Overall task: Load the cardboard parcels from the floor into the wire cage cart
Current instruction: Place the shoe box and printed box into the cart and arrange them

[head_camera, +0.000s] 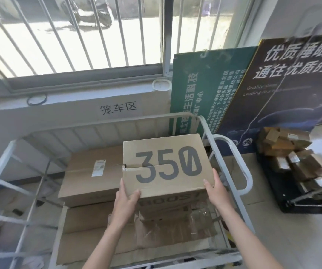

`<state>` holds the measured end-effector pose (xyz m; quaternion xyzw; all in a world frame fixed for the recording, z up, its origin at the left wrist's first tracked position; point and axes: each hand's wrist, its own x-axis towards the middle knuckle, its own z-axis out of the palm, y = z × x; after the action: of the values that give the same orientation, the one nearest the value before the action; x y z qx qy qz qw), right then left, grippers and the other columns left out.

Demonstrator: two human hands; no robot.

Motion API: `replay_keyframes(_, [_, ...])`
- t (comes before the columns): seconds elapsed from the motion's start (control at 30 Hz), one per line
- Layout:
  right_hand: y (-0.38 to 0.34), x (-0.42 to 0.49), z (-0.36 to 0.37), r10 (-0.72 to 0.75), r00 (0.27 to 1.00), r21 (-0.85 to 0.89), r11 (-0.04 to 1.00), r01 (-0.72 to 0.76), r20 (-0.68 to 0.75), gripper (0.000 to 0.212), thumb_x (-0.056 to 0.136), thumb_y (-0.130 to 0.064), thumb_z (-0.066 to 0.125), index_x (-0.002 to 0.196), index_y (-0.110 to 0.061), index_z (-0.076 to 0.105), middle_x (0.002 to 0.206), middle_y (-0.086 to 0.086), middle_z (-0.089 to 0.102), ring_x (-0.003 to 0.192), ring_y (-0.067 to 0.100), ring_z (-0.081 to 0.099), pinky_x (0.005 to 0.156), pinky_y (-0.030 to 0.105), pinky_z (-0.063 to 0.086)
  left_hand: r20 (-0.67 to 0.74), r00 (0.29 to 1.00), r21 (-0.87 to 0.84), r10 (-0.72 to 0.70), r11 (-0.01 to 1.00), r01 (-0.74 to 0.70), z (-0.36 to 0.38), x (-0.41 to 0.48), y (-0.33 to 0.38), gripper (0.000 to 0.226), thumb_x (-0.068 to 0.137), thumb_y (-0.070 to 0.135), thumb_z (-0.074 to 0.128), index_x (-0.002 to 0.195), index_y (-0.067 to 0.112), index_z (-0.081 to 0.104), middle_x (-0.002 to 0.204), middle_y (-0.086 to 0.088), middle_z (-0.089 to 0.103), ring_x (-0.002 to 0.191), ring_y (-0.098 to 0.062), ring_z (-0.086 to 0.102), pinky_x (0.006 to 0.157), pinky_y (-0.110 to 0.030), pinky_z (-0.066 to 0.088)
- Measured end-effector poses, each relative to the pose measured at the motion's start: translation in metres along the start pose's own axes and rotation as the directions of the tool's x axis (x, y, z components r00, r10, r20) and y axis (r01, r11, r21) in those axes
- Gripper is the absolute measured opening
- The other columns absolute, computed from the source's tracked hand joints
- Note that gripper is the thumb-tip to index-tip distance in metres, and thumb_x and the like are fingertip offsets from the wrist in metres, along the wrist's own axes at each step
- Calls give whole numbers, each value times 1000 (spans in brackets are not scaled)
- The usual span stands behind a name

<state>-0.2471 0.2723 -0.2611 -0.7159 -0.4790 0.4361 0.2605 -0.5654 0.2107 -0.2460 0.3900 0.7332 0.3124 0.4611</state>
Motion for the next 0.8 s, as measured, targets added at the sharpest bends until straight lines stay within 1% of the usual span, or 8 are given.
replay_keyframes(0.1, [-3,-20,2,-38,994,-14,999,37,-99,57,102,-30,53,154,-25,32,153,1,44,139,24,43,109,42,39,23,1000,52,5,999,-6,-5,-5,-1,87,79,54,60,152,37,17,141,-4,47,127,-28,47,103,-53,44])
replay_keyframes(0.27, [-10,-59,-8,-176,954,-96,983,157,-242,37,101,-29,52,138,-30,53,140,-6,55,126,11,51,103,36,46,-122,983,142,141,982,-123,-24,-21,12,82,90,39,63,157,27,17,157,0,32,145,-23,25,116,-49,29])
replay_keyframes(0.4, [-15,-85,-29,-240,952,-31,971,239,-192,29,101,-30,53,124,-45,59,124,-25,62,106,-13,57,82,6,45,-188,925,165,332,939,-303,-48,-28,20,65,90,35,65,148,32,37,144,14,43,137,-5,31,114,-37,29])
replay_keyframes(0.47, [-16,-87,-36,-259,954,-26,966,258,-148,30,101,-28,53,123,-48,59,124,-31,60,108,-17,54,78,1,42,-195,912,184,360,927,-326,-56,-28,20,62,90,34,67,146,35,40,140,19,42,136,-1,31,112,-34,28])
replay_keyframes(0.57, [-21,-70,-40,-226,974,-11,974,225,-32,33,101,-34,52,128,-54,52,126,-38,52,116,-6,54,92,17,44,-175,940,127,293,954,-273,-55,-19,20,59,90,34,67,143,38,42,142,17,44,137,-5,33,111,-37,31])
replay_keyframes(0.67, [-26,-36,-41,-217,976,3,976,217,27,42,100,-37,55,139,-47,42,133,-33,48,122,-2,48,105,34,41,-143,983,-2,119,993,-120,-43,-1,27,59,91,40,66,145,35,41,148,3,45,130,-15,42,103,-38,38])
replay_keyframes(0.73, [-27,-8,-41,-188,982,16,982,188,9,55,98,-39,57,148,-41,33,147,-21,43,131,3,43,111,39,36,-103,995,-106,-15,994,4,-30,14,33,71,90,46,66,150,30,34,152,-5,41,131,-20,44,98,-35,39])
replay_keyframes(0.8, [-27,20,-38,-97,995,17,995,97,6,70,95,-46,59,154,-35,23,160,-5,31,144,18,33,116,48,30,-49,993,-182,-106,979,95,-12,24,35,84,86,52,69,154,25,29,150,-4,42,135,-21,44,96,-32,40])
